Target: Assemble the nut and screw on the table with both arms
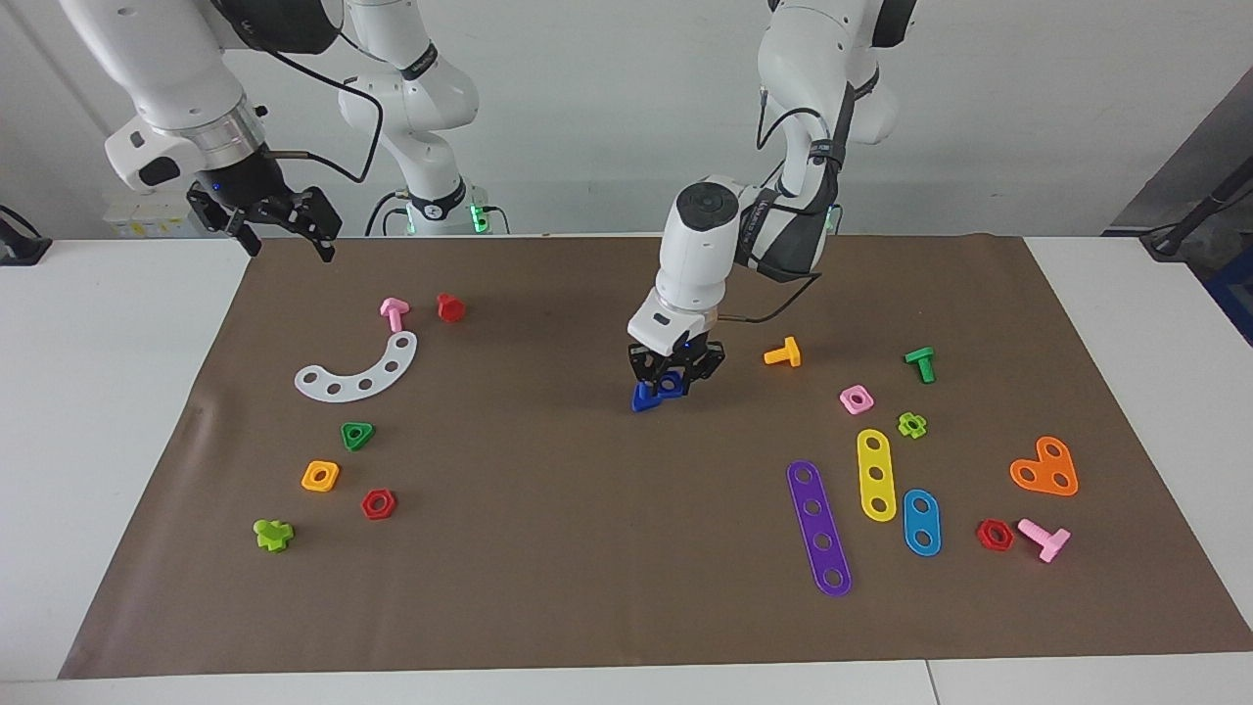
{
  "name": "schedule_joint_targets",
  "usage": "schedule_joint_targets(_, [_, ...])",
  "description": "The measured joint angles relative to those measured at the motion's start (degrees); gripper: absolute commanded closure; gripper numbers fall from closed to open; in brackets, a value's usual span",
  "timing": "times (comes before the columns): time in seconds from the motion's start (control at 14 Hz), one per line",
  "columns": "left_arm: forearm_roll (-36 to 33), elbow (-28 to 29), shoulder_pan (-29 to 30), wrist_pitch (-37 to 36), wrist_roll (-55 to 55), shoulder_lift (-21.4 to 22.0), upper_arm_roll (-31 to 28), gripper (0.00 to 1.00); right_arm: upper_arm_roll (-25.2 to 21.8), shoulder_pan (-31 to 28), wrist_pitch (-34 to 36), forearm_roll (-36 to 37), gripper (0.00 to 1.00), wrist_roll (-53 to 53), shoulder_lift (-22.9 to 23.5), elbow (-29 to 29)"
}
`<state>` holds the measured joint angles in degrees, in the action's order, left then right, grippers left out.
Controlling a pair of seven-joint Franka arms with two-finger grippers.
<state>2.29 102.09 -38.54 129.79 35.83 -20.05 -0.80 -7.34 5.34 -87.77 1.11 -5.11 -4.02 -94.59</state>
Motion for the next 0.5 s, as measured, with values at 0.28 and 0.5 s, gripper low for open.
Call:
schedule_joint_targets(0.28, [0.02,0.01,-0.94,0.16,0.06,-0.97,0.03,1.0,0.01,0.35,0.0,0.0,0.0,0.0,-0.01,0.0])
schedule_joint_targets(0.5, [0.02,0.32,-2.1,0.16,0.08,-1.36,0.06,1.0,-0.01,0.34,0.0,0.0,0.0,0.0,-0.01,0.0])
